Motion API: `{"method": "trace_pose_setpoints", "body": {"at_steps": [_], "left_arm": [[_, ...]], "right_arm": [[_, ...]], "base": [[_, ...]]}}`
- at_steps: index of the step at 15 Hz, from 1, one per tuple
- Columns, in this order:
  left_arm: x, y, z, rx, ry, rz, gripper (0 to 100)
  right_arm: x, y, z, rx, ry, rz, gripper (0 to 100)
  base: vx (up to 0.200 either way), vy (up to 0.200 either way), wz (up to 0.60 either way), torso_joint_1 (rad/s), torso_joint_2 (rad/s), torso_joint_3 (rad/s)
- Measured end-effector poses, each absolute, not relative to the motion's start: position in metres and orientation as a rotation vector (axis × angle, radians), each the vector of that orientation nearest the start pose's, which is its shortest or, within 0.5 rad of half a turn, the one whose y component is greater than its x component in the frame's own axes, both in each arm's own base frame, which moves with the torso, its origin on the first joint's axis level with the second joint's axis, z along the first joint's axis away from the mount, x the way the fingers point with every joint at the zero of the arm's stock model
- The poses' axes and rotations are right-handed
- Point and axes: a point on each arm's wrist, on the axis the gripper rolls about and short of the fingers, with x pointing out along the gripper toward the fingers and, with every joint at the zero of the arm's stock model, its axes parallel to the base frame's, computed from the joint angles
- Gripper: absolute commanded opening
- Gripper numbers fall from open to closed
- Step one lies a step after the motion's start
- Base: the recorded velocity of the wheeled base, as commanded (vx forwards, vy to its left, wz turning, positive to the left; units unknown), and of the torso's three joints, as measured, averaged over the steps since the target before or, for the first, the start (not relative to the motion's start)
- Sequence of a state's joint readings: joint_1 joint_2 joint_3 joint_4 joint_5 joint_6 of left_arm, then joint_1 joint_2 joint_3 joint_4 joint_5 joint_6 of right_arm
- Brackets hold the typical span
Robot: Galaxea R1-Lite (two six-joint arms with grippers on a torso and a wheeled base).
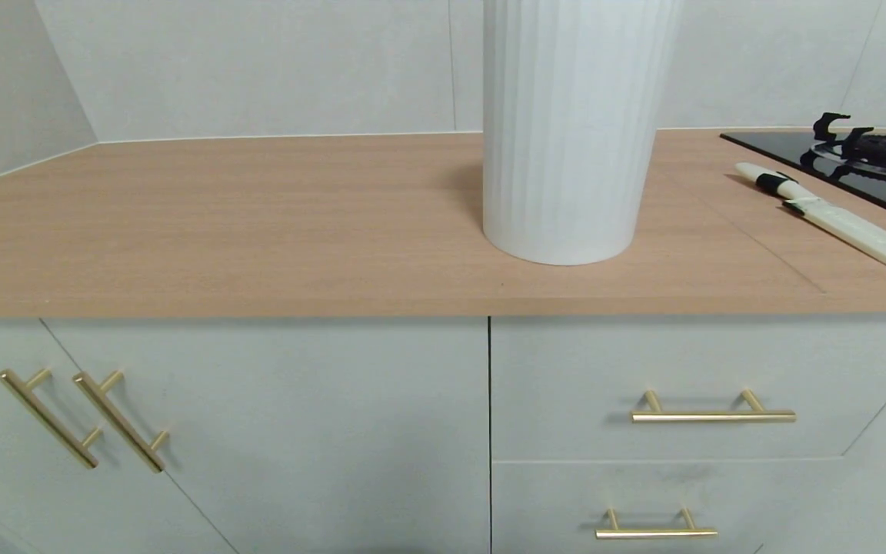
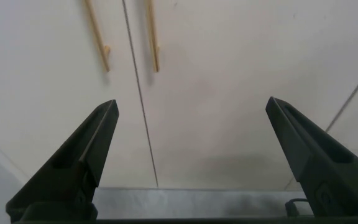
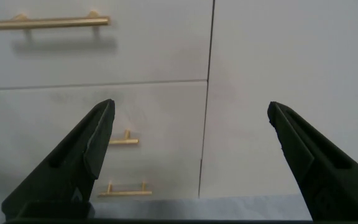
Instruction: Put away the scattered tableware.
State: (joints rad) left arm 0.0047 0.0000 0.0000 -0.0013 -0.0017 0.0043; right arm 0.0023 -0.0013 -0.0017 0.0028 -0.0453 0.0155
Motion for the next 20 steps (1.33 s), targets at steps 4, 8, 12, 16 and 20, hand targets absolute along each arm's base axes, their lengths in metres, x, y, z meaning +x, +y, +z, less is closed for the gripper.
{"method": "trace_pose_setpoints", "body": {"at_steps": [4,8,12,16,20], "left_arm": [[-0.0228,-0.0001,0.0756,0.004,-0.001,0.003,100],[-0.0228,-0.0001,0.0756,0.005,-0.001,0.003,100],[-0.0228,-0.0001,0.0756,0.004,-0.001,0.003,100],[-0.0228,-0.0001,0.0758,0.004,-0.002,0.003,100],[-0.0228,-0.0001,0.0756,0.004,-0.001,0.003,100]], "right_arm": [[-0.0231,-0.0011,0.0757,0.014,0.000,-0.044,100],[-0.0231,-0.0011,0.0757,0.012,0.000,-0.044,100],[-0.0231,-0.0011,0.0757,0.014,0.000,-0.044,100],[-0.0231,-0.0011,0.0757,0.014,0.000,-0.044,100],[-0.0231,-0.0011,0.0757,0.014,0.000,-0.044,100]], "base": [[0.000,0.000,0.00,0.000,0.00,0.000],[0.000,0.000,0.00,0.022,-0.11,-0.090],[0.000,0.000,0.00,0.106,-0.36,-0.305],[0.000,0.000,0.00,0.146,-0.49,-0.306],[0.000,0.000,0.00,0.170,-0.47,-0.294]]}}
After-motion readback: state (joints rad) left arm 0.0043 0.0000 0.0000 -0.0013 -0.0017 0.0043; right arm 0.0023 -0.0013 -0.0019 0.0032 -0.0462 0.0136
